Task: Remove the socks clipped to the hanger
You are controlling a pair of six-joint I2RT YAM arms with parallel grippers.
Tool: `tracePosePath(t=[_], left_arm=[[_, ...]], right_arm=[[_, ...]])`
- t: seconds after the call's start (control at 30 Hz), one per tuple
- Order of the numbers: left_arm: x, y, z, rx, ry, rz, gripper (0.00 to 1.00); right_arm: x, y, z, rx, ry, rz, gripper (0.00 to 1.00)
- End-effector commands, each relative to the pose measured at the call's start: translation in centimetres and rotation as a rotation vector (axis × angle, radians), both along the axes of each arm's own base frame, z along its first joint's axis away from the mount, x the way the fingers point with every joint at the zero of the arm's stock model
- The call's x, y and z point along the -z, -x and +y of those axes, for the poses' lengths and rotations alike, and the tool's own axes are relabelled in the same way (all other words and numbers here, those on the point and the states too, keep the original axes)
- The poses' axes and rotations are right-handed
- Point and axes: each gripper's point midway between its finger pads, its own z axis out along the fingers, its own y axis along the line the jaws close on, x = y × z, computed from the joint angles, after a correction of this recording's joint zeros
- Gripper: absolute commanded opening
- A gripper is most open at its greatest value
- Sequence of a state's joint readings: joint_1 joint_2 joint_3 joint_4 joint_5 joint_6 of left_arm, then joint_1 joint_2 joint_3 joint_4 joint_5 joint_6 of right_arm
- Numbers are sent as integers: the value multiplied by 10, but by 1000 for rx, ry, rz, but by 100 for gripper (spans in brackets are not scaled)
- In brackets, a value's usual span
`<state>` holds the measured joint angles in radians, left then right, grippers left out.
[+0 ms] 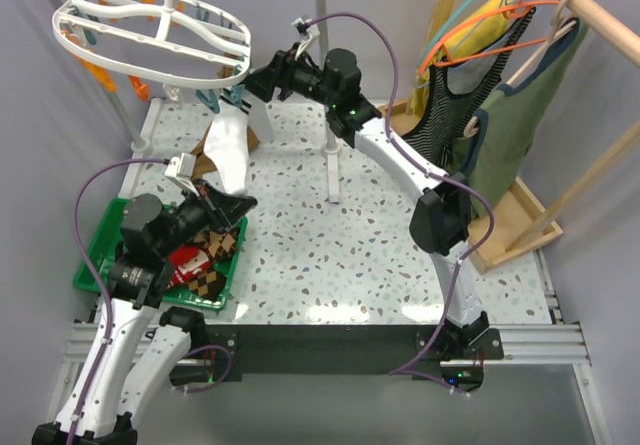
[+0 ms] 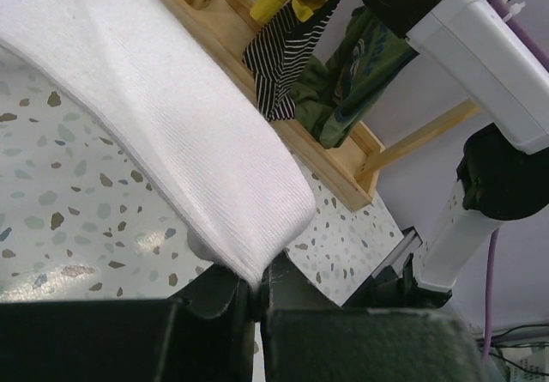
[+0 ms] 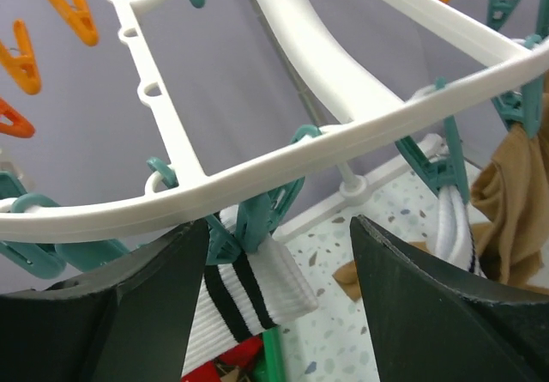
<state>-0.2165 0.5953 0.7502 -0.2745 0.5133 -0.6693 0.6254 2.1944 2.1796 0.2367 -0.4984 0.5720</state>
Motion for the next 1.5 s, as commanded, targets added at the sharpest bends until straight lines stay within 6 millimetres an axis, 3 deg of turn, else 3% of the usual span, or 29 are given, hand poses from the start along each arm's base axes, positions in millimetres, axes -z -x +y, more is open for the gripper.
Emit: tracePosePath(t=[0.0, 0.43, 0.7, 0.97, 1.17, 1.27, 1.3, 1.47], left_arm=[[-32, 9, -4, 35, 51, -75, 0], [-32, 12, -4, 34, 69, -69, 0], [-29, 12, -7, 48, 84, -57, 0], [-26, 14, -8, 54, 89, -48, 0], [-21, 14, -8, 55, 88, -39, 0], [-17, 14, -7, 49, 81, -33, 0], [-14, 14, -6, 46, 77, -28, 0], [0, 15, 1, -5, 53, 16, 0]], right_arm=[[-41, 11, 0, -108, -144, -56, 70], [-54, 28, 4, -243, -330, -37, 63], [-48, 29, 9, -244, -348, -29, 70], [-52, 27, 10, -241, -393, -29, 68], [-56, 28, 9, -236, -401, -31, 56], [-59, 27, 7, -221, -405, -25, 46], [-59, 26, 7, -218, -402, -21, 37], [-50, 20, 10, -181, -354, 16, 10]])
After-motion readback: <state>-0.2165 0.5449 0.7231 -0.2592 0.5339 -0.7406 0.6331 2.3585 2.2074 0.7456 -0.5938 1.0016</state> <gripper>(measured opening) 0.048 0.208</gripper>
